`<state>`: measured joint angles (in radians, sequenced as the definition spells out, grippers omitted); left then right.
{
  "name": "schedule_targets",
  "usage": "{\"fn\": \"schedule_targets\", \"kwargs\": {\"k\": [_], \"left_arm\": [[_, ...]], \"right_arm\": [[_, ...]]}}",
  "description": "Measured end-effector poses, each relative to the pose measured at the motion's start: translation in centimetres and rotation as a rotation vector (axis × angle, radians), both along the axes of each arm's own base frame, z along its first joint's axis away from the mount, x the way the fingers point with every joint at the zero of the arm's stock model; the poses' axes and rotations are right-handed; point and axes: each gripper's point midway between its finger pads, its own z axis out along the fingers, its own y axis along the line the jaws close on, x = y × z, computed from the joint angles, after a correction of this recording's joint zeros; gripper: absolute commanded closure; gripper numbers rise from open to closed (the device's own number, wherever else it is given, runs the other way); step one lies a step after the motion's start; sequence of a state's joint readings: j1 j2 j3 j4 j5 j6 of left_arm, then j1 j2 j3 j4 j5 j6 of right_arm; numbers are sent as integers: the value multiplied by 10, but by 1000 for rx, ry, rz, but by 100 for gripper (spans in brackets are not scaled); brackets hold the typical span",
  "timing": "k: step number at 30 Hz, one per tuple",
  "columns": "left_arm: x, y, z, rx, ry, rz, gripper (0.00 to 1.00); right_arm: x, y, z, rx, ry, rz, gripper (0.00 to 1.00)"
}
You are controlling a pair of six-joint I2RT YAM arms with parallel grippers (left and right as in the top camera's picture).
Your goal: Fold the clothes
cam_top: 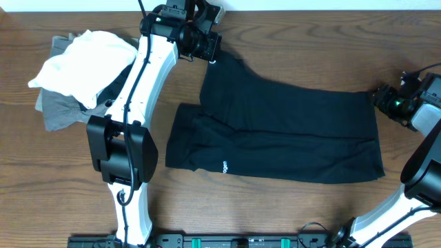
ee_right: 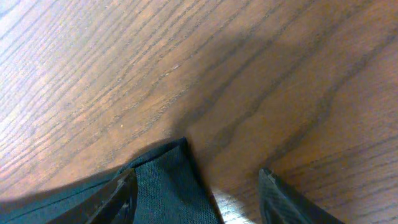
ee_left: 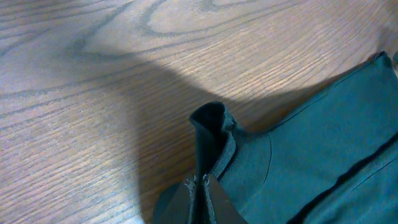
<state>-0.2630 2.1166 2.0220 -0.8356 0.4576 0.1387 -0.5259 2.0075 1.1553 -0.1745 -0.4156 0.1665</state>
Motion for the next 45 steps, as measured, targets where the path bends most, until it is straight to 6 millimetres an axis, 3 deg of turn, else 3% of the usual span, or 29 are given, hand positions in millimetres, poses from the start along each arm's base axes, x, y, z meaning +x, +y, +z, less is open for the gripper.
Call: {"fn": "schedule_targets", "kwargs": {"k": [8, 9, 12, 15, 24, 34, 40, 45], "left_arm": [[-1, 0, -1, 2, 7, 0, 94], [-1, 0, -1, 2, 7, 0, 94], [-2, 1, -1, 3, 12, 0, 94], [-4, 1, -2, 6, 20, -1, 94], [-9, 2, -6, 21, 33, -20, 94], [-9, 3, -6, 26, 27, -31, 94], [-12, 3, -7, 31, 36, -35, 94], [-32, 10, -18, 68, 127, -42, 94]], "right_arm": [[9, 35, -1, -7, 6, 110, 44], [10, 39, -1, -12, 9, 125, 50], [9, 42, -4, -34, 27, 139, 83], [6, 39, -9, -45, 49, 127, 99], [-4, 38, -6, -11, 70, 119, 99], [-9, 36, 65, -63, -31, 120, 99], [-16, 40, 62, -46, 2, 123, 99], [-29, 41, 58, -16, 52, 114, 99]]}}
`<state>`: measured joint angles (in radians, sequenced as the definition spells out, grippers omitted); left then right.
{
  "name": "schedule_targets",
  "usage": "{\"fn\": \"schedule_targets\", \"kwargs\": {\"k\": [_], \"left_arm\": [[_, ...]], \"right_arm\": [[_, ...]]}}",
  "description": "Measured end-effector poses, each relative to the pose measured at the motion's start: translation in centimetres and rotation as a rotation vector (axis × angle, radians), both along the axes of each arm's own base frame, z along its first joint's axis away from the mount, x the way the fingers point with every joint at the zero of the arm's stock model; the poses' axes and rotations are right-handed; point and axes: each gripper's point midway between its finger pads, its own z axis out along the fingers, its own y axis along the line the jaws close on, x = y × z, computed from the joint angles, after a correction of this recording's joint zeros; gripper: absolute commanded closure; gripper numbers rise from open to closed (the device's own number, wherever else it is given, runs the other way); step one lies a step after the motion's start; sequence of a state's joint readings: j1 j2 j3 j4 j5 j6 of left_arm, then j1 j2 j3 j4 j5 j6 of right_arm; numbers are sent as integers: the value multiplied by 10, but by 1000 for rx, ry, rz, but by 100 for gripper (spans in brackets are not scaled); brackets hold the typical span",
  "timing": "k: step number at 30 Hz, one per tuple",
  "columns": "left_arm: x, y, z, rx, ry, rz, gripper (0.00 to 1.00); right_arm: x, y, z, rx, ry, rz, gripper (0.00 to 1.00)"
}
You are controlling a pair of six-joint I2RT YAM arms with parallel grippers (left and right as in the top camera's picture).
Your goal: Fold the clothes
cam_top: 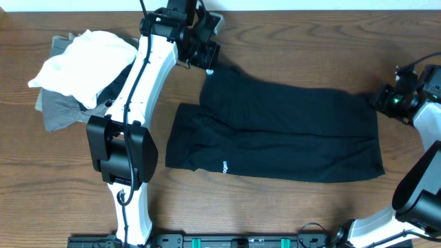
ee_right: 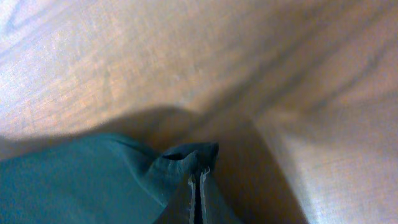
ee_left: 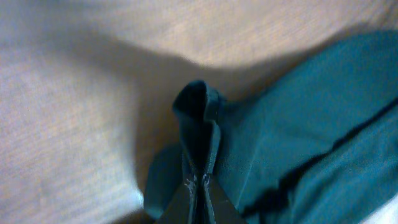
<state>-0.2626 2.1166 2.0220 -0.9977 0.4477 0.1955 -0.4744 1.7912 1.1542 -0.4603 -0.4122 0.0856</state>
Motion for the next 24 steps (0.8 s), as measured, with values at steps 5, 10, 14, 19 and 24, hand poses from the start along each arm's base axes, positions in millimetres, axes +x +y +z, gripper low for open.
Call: {"fn": "schedule_targets", "kwargs": {"k": [5, 10, 14, 19, 24], "left_arm": [[-29, 22, -16, 121, 123, 9, 94], [-56, 35, -22, 186, 231, 9, 94], [-83, 43, -23, 225, 341, 3, 94], [-104, 51, -22, 257, 430, -2, 94], [-125, 56, -22, 281, 520, -7, 94]], "right_arm": [[-33, -17, 24, 10, 37, -74, 99], [-73, -35, 51, 0, 69, -173, 99], [-94, -35, 43, 37, 146, -205, 99], [-97, -32, 42, 45, 161, -205, 99], [-102, -31, 40, 47, 188, -209, 99]]}}
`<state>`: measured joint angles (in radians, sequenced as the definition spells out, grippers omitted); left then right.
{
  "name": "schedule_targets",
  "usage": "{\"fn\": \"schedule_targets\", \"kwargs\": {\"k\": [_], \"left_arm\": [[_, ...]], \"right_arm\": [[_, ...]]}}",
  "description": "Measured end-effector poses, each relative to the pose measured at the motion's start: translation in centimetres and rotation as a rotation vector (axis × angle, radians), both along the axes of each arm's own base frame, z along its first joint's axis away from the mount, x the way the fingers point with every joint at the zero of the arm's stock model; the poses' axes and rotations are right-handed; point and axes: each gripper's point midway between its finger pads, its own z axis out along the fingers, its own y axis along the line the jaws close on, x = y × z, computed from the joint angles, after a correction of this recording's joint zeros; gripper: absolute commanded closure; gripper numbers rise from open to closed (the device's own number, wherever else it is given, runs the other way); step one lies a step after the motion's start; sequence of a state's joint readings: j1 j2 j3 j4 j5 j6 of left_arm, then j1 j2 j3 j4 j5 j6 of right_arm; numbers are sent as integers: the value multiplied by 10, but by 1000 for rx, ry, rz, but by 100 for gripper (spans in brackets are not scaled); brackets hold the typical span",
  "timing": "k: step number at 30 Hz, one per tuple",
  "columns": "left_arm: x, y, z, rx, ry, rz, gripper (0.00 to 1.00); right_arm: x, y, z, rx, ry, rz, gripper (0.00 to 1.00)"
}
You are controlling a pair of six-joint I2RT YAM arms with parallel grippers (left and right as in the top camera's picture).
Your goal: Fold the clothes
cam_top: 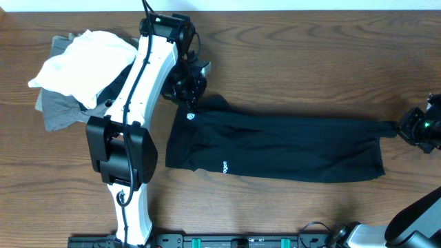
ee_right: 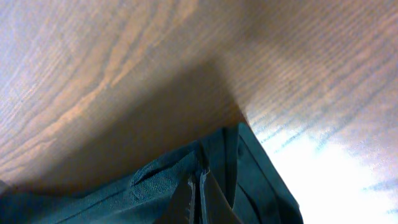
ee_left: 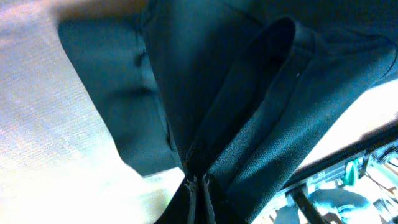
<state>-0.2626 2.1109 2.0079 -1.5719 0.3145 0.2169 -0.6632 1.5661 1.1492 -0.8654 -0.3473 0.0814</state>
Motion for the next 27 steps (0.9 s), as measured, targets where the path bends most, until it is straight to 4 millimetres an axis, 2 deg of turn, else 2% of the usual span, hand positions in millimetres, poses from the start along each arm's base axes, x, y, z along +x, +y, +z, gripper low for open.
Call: {"fn": "schedule_targets", "kwargs": {"k": [3, 7, 10, 12, 13, 14, 16, 18, 20, 22, 27], "left_arm": [[-12, 3, -2, 16, 55, 2, 93], [-17, 5, -6, 22, 78, 3, 92], [-21, 6, -9, 27, 94, 3, 84], [-22, 7, -10, 34, 102, 6, 83], [-23, 7, -11, 38, 104, 6, 71], [-23, 8, -11, 41, 104, 4, 63], [-22, 12, -12, 61, 101, 10, 59], [-21, 15, -12, 72, 100, 25, 51], [-20, 19, -13, 81, 100, 36, 46], [-18, 24, -13, 87, 98, 49, 41], [-12, 25, -13, 64, 86, 77, 41]], "right_arm": [[-4, 2, -2, 6, 21, -1, 99], [-7, 3, -3, 11, 35, 0, 97], [-12, 6, -4, 20, 55, 7, 90], [-15, 7, -6, 20, 68, 7, 78], [-17, 7, -6, 18, 77, 8, 71], [-19, 7, -7, 17, 86, 9, 71], [-21, 6, -8, 5, 101, 11, 68], [-23, 4, -9, -1, 109, 6, 55], [-23, 3, -9, -8, 112, 8, 53], [-22, 2, -9, -12, 107, 3, 49], [-12, -2, -6, -21, 63, 2, 47]]}}
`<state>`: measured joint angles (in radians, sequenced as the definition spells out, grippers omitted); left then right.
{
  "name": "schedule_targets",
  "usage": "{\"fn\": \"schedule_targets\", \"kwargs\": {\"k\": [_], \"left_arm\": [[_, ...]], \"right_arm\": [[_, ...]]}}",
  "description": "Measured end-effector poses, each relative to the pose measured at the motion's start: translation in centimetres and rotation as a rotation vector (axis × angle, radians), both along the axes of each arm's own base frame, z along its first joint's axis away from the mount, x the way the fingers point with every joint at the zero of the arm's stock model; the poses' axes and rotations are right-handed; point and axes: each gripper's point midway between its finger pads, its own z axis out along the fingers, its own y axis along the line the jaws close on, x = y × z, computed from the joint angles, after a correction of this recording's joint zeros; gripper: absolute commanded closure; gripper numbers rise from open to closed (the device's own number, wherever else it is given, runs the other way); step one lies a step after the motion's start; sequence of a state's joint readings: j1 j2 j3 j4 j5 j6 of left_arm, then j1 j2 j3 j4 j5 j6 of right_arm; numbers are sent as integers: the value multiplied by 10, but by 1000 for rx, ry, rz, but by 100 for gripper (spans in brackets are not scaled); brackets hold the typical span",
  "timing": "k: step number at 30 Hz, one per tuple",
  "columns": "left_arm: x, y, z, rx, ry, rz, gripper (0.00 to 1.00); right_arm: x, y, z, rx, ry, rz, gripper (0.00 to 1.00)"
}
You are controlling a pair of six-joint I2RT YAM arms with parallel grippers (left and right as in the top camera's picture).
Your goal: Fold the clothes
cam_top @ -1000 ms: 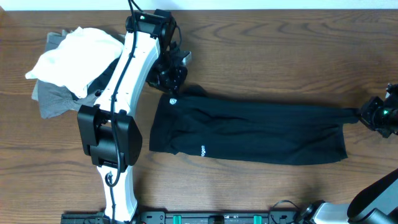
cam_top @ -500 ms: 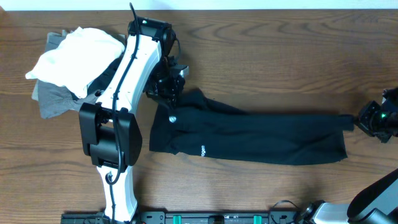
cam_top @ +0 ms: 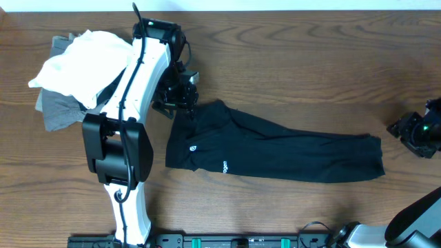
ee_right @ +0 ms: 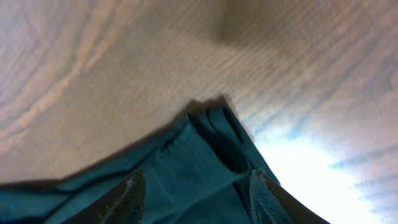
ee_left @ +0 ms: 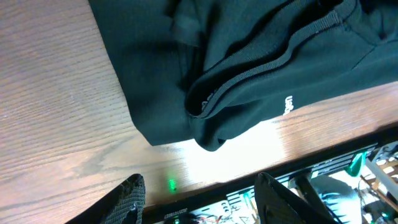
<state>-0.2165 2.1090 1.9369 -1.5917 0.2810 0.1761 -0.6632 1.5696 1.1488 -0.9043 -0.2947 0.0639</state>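
A pair of black pants lies across the table as a long strip, folded along its length, waist at the left and cuffs at the right. My left gripper stands open just beyond the waist corner; in the left wrist view the waist fabric lies ahead of the spread fingers, with nothing between them. My right gripper is open just off the cuff end; in the right wrist view the cuff lies on the wood, and the fabric shows between the parted fingers.
A heap of other clothes sits at the back left: a white garment on top of grey cloth. The left arm's base stands on the wooden table, beside the waist end of the pants.
Both grippers were shut on the pants, the left on the waist edge and the right on the cuff. Now both are open and the pants lie loose on the table.
At first the pants lay spread wide, my left gripper shut on the far waist corner and my right open at the far cuff. Then both were shut on the cloth. Then the far edge was toward the front, leaving a narrow strip. Now it lies released.
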Motion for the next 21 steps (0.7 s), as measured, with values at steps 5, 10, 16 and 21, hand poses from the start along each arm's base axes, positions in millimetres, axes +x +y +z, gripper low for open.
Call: {"fn": "schedule_targets", "kwargs": {"k": [5, 10, 16, 21], "left_arm": [[15, -19, -1, -88, -62, 8, 41], [16, -37, 0, -130, -80, -15, 41], [10, -50, 0, -137, -76, -50, 41], [8, -53, 0, -137, -72, -58, 41]], "right_arm": [[0, 3, -12, 40, 29, 4, 51], [-7, 14, -31, 113, 95, 25, 35], [-6, 3, -55, 83, 148, 36, 33], [-2, 5, -75, 111, 134, 145, 28]]}}
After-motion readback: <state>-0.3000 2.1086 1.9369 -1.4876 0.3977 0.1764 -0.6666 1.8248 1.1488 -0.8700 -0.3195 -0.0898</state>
